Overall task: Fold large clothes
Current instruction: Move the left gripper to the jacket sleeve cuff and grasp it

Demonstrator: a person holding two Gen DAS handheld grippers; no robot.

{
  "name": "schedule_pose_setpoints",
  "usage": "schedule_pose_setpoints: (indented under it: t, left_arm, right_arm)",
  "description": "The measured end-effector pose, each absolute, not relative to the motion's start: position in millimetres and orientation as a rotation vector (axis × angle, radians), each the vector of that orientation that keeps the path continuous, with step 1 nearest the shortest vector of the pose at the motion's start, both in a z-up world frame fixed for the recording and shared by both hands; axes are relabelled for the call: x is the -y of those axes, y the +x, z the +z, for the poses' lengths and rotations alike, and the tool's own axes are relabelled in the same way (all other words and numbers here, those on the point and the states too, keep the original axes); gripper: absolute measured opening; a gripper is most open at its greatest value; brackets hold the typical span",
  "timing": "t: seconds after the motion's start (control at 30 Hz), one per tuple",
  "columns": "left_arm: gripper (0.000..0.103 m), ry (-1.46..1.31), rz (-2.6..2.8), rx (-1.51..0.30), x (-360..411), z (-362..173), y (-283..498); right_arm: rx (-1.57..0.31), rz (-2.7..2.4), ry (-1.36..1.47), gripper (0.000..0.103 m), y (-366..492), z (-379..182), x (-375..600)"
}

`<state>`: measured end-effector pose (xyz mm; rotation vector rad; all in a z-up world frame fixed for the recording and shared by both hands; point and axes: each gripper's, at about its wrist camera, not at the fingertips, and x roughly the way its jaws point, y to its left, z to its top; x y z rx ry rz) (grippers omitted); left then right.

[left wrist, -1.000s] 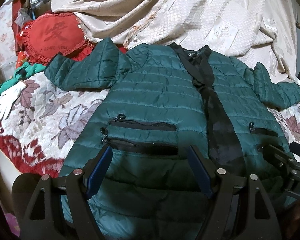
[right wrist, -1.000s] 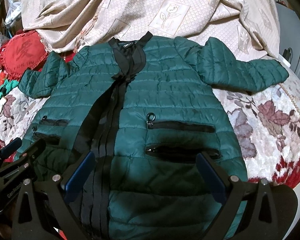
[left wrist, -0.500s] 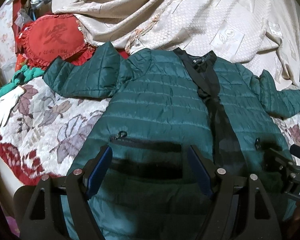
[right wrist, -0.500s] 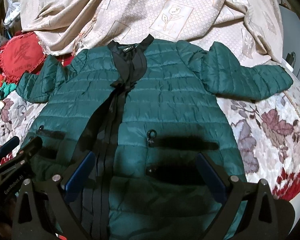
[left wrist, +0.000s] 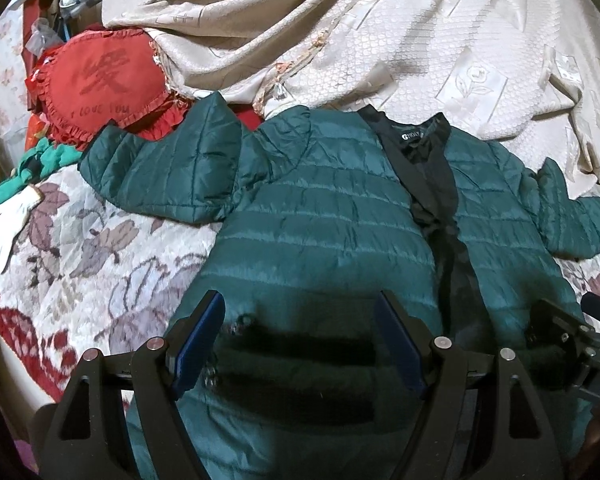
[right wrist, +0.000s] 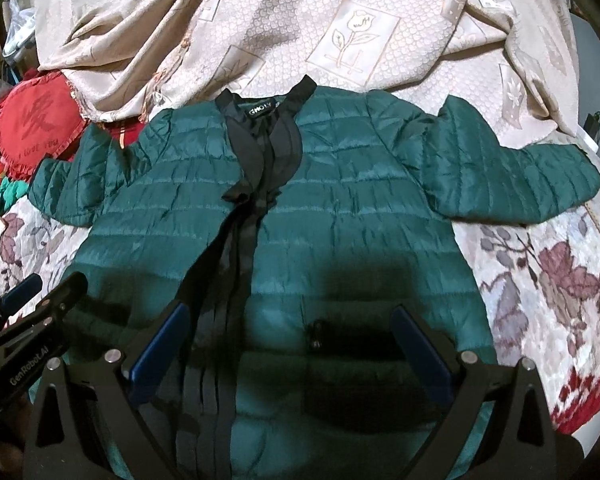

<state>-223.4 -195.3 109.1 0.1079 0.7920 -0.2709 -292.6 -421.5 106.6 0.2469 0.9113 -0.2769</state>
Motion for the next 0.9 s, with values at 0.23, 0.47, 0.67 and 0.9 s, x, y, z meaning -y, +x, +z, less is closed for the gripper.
schedule_pose_setpoints:
  t: [0.23,0.47,0.67,0.9]
  left_arm:
    - [0.061,0.095,-0.257,-0.808,199.1,108.4,-197.2]
    - [0.061,0.087,-0.239,-0.815,202.5,105.8,-171.7]
    - [0.061,0.088,-0.228,-0.823,204.7,100.0,-153.5]
    - [0.061,0.087,-0.213,-0.847,209.3,90.0,-130.4]
  right_arm:
    - [-0.921,-0.282,0.228,0.102,-264.7,103.7,428.0]
    - [-0.921,-0.279,0.24,0.102,-242.2,99.5,435.7]
    - [-0.932,-0.29,0.226,0.102,-224.7,95.1,445.2]
    - [-0.923,-0.282,0.226,0.102,-202.7,88.4,450.5]
